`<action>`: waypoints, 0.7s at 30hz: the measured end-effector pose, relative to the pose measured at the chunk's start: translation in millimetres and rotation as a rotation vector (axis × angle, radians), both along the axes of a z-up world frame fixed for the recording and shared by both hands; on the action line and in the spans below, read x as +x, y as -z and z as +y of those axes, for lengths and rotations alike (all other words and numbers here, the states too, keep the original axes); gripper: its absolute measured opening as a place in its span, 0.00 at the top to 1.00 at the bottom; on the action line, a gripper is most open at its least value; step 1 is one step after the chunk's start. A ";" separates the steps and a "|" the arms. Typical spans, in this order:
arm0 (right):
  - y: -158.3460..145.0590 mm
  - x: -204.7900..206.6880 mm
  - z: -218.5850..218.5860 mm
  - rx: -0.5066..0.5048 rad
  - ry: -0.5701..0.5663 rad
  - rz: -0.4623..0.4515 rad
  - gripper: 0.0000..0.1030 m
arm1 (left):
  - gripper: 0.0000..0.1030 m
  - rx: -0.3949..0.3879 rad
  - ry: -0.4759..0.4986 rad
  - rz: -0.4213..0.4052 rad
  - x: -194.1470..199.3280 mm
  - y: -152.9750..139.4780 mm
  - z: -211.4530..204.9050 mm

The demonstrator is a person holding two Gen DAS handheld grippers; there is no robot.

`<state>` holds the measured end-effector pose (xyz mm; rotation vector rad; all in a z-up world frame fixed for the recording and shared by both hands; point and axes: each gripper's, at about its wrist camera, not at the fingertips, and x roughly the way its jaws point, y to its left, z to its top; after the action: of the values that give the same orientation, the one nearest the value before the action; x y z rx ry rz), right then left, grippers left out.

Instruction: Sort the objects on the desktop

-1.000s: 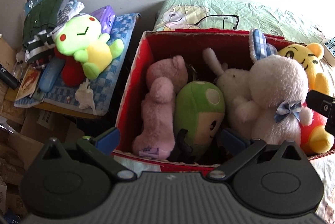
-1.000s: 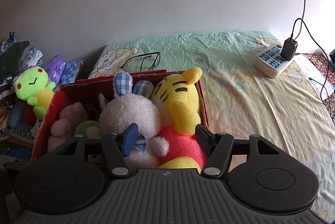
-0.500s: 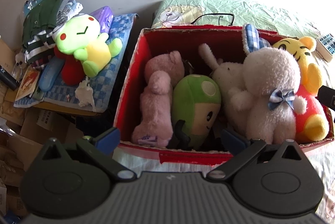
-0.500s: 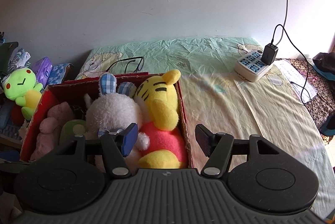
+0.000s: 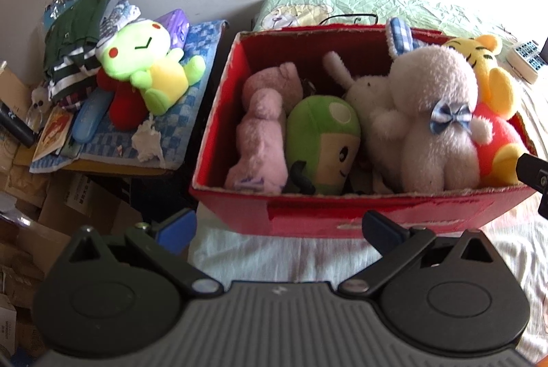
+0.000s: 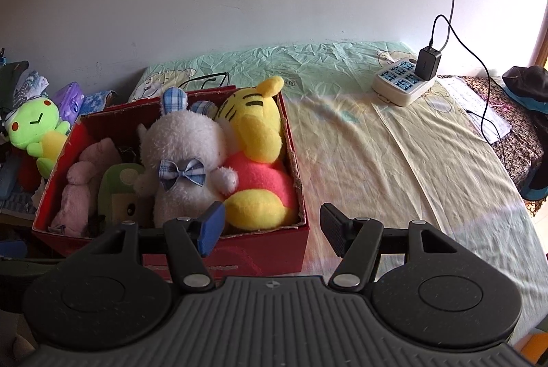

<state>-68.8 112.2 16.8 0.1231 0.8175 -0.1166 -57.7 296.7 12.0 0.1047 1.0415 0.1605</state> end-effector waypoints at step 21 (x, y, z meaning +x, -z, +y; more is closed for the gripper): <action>-3.3 -3.6 -4.4 -0.063 -0.053 -0.015 0.32 | 0.00 0.015 -0.055 0.019 -14.7 3.5 -11.5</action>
<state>-72.4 107.8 20.2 0.0430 0.8006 -0.0916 -72.4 285.1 8.5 0.0914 1.0631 0.2176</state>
